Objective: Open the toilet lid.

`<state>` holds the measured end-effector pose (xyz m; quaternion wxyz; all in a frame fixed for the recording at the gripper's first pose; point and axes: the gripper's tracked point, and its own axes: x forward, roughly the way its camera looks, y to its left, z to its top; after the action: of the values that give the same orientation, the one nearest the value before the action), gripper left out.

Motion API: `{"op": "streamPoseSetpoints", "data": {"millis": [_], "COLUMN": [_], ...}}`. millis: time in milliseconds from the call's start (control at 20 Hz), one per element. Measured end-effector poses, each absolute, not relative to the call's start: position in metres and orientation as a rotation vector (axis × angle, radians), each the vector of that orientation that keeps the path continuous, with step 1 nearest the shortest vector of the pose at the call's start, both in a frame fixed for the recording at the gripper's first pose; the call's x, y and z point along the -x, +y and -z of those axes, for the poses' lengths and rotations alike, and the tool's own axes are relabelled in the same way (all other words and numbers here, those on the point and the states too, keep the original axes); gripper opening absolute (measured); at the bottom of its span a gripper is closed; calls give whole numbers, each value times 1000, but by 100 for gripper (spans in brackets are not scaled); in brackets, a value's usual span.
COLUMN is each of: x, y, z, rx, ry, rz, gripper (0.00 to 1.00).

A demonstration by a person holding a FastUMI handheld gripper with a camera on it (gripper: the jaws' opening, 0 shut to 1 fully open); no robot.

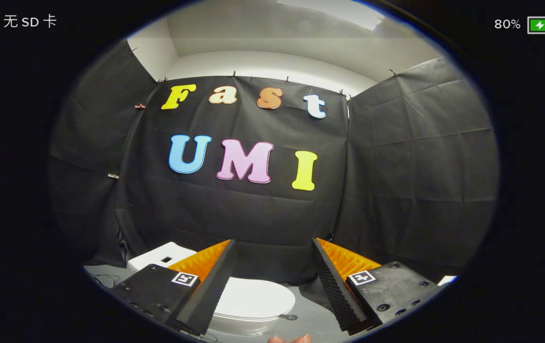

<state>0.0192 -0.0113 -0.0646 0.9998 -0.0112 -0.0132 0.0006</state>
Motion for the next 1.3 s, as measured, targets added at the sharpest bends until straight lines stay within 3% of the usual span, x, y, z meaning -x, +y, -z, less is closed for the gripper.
{"op": "streamPoseSetpoints", "data": {"millis": [550, 1300], "x": [-49, -112], "y": [-28, -112], "z": [230, 433], "rx": [-30, -611], "ry": [130, 600], "rz": [-80, -70], "gripper": [99, 99]}}
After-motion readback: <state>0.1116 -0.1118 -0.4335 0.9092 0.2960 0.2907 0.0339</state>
